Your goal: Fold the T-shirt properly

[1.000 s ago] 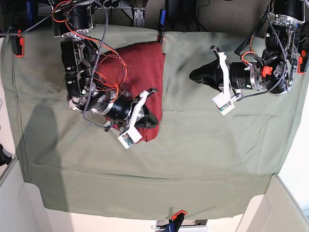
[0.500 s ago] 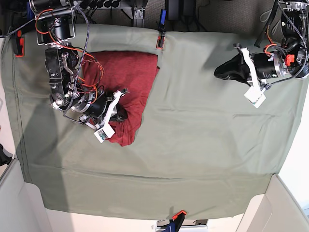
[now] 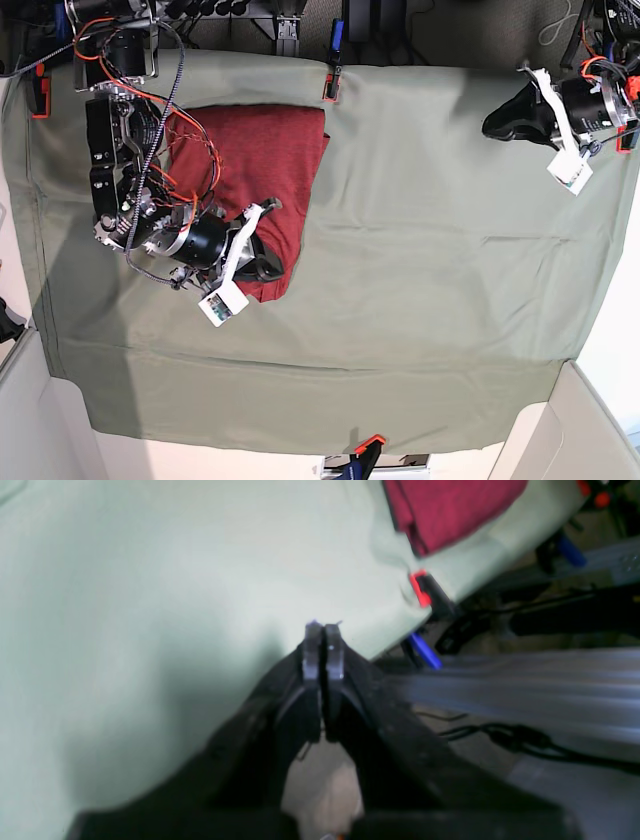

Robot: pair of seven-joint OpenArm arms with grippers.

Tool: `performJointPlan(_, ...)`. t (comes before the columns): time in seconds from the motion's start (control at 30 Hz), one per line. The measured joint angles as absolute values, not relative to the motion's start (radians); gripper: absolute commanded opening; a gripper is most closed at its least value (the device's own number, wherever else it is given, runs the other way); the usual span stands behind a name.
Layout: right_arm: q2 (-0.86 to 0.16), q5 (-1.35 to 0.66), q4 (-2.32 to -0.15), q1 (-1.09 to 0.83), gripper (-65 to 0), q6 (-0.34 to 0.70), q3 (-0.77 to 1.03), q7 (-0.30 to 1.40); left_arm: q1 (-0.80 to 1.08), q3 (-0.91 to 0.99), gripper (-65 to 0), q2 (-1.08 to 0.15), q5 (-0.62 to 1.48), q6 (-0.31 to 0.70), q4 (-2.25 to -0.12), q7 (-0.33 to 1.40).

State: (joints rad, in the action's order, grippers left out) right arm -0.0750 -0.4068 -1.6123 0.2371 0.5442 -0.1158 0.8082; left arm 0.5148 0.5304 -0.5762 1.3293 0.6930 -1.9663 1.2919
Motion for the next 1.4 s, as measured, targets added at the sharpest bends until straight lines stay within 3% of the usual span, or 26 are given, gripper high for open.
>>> performJointPlan(0.43, -0.212, -0.521, -1.863, -0.154, -65.0, 0.544, 0.196, 0.824, 0.713, 0.675, -65.0, -0.575, 1.34, 0.693, -2.038, 1.29)
performJointPlan(0.6, -0.219, -0.572, -1.871, -0.191, -65.0, 0.542, 0.295, 0.823, 0.691, 0.677, -65.0, -0.556, 1.348, 0.693, -2.04, 1.274)
performJointPlan(0.87, -0.209, -0.57, -1.872, -0.164, -65.0, 0.543, 0.292, 0.764, 0.495, 0.646, -65.0, -0.554, 1.304, 0.693, -2.063, 1.194)
performJointPlan(1.13, -0.109, -0.538, -1.721, 0.067, -65.0, 0.546, 0.189, 0.733, 0.239, 0.236, -65.0, -0.514, 0.994, 0.696, -2.04, 1.009)
performJointPlan(1.4, -0.047, -0.357, -1.401, 0.273, -65.0, 0.534, 0.084, 0.657, 0.021, 0.037, -65.0, -0.367, 0.871, 0.69, -1.715, 0.933)
